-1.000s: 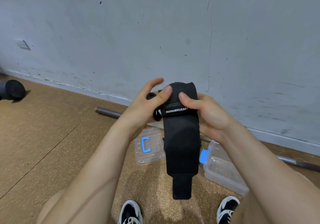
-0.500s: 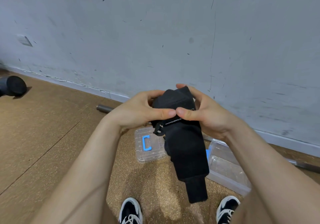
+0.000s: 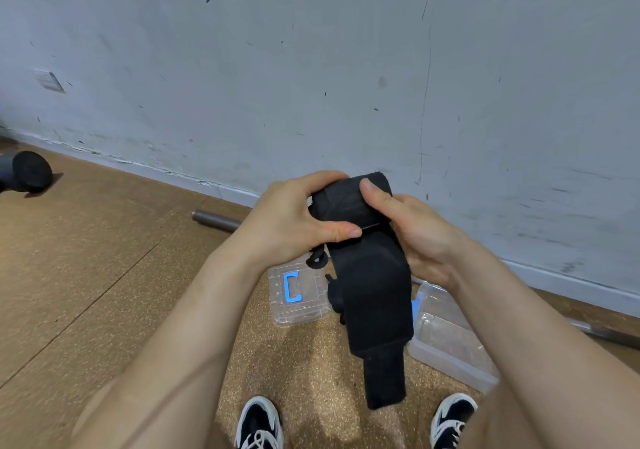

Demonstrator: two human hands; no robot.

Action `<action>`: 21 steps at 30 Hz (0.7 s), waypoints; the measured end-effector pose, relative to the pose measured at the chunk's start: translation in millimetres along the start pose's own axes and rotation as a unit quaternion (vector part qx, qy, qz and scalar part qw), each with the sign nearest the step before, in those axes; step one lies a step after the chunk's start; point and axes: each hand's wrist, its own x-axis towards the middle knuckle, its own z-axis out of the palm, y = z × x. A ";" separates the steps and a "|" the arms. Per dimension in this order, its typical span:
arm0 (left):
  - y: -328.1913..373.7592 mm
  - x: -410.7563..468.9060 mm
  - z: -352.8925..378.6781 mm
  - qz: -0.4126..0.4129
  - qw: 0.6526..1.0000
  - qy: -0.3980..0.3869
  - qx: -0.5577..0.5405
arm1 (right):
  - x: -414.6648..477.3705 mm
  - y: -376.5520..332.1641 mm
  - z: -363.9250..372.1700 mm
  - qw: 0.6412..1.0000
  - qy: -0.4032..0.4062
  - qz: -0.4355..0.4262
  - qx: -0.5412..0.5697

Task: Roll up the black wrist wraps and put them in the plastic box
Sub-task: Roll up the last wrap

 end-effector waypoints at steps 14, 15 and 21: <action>-5.6 -6.9 -2.1 0.122 0.962 -0.006 0.245 | -0.9 -6.0 -9.5 0.995 -0.001 -0.038 0.098; -2.4 -9.9 3.9 0.161 0.951 0.007 0.264 | -0.3 -6.0 -9.5 0.993 0.003 -0.044 0.105; 1.0 -17.6 21.4 0.281 0.918 0.053 0.275 | -0.5 -6.9 -9.6 0.990 0.027 -0.059 0.126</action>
